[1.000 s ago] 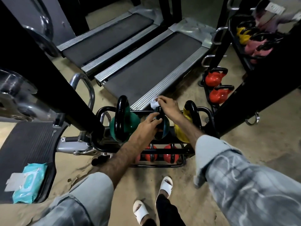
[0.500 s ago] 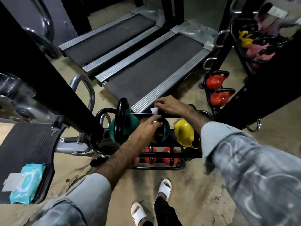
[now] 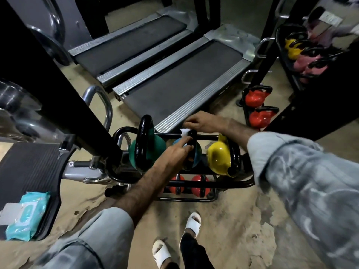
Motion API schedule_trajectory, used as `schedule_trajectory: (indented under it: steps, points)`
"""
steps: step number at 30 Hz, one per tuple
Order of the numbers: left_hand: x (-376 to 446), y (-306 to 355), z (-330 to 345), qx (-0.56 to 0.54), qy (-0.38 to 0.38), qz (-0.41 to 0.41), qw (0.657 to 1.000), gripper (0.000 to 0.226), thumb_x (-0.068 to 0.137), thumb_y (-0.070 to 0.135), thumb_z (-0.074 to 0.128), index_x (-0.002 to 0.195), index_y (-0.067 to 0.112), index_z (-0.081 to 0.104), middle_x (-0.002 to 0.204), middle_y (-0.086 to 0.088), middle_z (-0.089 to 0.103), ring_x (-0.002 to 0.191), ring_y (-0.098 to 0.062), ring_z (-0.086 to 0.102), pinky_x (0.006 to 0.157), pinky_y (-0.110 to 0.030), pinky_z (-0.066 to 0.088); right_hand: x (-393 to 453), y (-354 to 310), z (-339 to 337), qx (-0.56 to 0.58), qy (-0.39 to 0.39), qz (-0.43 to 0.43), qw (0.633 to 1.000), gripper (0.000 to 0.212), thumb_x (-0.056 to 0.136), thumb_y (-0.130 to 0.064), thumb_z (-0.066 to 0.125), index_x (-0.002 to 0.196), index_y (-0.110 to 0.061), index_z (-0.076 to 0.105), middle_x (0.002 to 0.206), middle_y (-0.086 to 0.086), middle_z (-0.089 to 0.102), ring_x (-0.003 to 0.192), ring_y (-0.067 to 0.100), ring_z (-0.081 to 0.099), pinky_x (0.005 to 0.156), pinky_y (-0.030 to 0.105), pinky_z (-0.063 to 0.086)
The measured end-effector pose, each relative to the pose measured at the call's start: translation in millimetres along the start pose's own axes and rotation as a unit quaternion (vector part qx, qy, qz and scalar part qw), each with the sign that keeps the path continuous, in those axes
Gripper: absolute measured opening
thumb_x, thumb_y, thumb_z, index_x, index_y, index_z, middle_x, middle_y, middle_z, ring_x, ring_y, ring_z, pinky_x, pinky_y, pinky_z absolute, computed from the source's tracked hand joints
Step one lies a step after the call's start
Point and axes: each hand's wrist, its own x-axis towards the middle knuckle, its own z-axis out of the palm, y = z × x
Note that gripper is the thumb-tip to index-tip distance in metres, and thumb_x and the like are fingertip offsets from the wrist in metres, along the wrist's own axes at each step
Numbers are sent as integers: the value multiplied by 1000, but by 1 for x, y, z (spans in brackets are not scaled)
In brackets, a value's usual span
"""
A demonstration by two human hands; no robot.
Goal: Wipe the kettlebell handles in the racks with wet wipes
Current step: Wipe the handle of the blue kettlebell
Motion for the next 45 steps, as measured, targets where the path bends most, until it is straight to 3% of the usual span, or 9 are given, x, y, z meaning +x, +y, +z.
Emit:
schedule_trajectory:
  steps: [7,13,16,18,20,26,31,38,45]
  points:
    - [-1,8,-2,-46,43,-30,998,25,83,8,64,108,5,68,138,-8,51,108,-22,64,82,-24,53,-46,-38,71,318,316,219,866,30,99,-24,50,122,-15,68,122,4,69,114,18,62,90,24,46]
    - [0,6,-1,-38,45,-32,998,27,82,3,62,108,0,67,136,-13,52,106,-31,65,85,-37,56,-21,-54,75,643,271,380,607,34,77,-35,58,87,-5,71,97,17,73,82,33,71,78,45,60]
    - [2,10,-2,-46,34,-38,998,25,81,4,66,105,-2,67,133,-14,53,105,-30,65,87,-33,53,-19,-50,51,720,258,346,544,27,93,-11,49,82,9,62,77,24,71,66,28,69,61,27,59]
    - [2,10,-2,-59,28,-30,997,26,75,-1,71,100,-4,69,128,-17,56,100,-31,67,84,-27,52,-15,-41,49,764,227,311,517,52,103,-14,34,69,13,62,80,30,69,76,27,67,88,25,54]
    - [2,9,-2,-62,22,-29,997,27,74,-3,71,100,-5,68,129,-18,56,100,-30,67,84,-24,51,-15,-35,54,787,196,285,510,70,105,-22,29,60,13,69,82,29,71,76,24,69,100,31,45]
    - [3,9,-3,-46,20,-36,998,29,82,8,67,108,-4,65,138,-13,49,107,-30,62,92,-35,52,-24,-36,75,773,234,317,497,24,97,-3,40,92,4,63,73,17,71,62,21,70,53,24,56]
    - [1,7,-2,-31,20,-42,998,30,80,9,70,107,-1,66,135,-10,51,103,-31,65,87,-37,54,-3,-31,62,686,289,384,546,18,86,-1,57,102,5,63,112,19,67,101,39,67,91,47,55]
    - [0,6,-1,-32,31,-38,998,29,78,6,71,105,0,67,130,-11,55,99,-27,67,83,-34,56,-13,-36,55,609,322,421,591,24,87,-9,62,63,-13,62,69,7,63,66,23,60,60,27,48]
    - [0,6,1,-44,32,-40,998,26,78,6,71,104,0,67,129,-12,54,101,-27,66,81,-35,56,-9,-35,52,639,332,382,580,14,86,-4,64,92,-15,71,73,3,64,66,19,60,62,28,54]
